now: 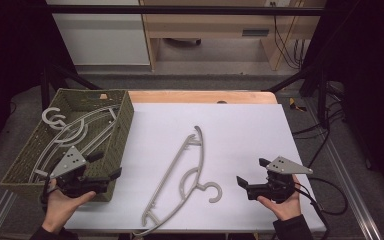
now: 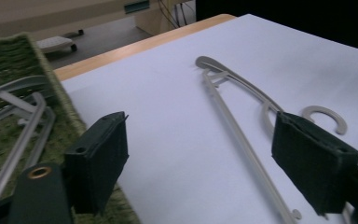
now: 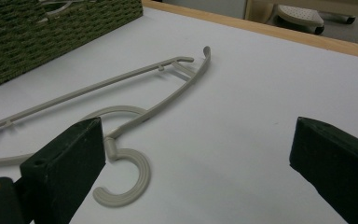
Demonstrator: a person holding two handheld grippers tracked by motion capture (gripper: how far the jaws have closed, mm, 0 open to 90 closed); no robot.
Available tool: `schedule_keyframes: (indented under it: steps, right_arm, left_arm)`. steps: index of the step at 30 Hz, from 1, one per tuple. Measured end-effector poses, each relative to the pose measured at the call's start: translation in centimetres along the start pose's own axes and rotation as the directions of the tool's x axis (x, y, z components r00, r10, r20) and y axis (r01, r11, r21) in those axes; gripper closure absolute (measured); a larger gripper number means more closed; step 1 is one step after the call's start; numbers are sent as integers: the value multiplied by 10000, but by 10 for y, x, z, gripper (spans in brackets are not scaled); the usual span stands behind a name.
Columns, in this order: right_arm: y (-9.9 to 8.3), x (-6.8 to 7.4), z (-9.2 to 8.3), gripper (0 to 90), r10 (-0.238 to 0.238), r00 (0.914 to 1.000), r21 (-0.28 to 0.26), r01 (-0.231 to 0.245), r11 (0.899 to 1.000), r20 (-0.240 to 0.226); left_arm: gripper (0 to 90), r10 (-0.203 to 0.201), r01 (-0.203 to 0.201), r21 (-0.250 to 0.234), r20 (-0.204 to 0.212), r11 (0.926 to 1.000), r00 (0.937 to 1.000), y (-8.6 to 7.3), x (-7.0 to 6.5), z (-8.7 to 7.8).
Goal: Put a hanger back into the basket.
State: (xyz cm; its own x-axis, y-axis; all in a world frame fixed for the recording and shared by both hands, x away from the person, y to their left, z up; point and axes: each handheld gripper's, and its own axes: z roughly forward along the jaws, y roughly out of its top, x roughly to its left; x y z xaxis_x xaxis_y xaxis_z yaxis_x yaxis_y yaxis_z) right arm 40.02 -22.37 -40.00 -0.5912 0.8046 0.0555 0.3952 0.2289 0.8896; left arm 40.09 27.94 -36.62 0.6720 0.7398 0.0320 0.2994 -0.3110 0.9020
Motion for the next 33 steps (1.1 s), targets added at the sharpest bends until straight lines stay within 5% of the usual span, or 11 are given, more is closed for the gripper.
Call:
schedule_keyframes:
  steps: [8,15,23,28,29,33]
  right_arm:
    - [0,5,3,36,-84,9999,89,85,9999,-125]
    - [-2,7,5,38,-111,9998,178,114,9998,-154]
    - [-4,9,7,42,-171,9996,267,177,9995,-204]
    - [-4,10,9,44,-182,9995,311,190,9993,-248]
    - [-4,10,9,45,-131,9996,348,140,9993,-260]
    - [-6,12,13,46,-131,9993,483,147,9987,-336]
  left_arm:
    - [409,259,-298,444,865,9986,9959,-6,-26,22]
    - [664,634,-985,1612,2099,9820,9757,-18,-54,48]
    - [883,951,-1927,2905,3188,9373,9430,-35,-84,76]
    - [897,1199,-2603,3659,3642,8935,9236,-46,-98,90]
    - [898,1380,-2875,3816,3733,8785,9174,-47,-100,93]
    - [898,1513,-3157,4104,3850,8555,9105,-52,-110,102]
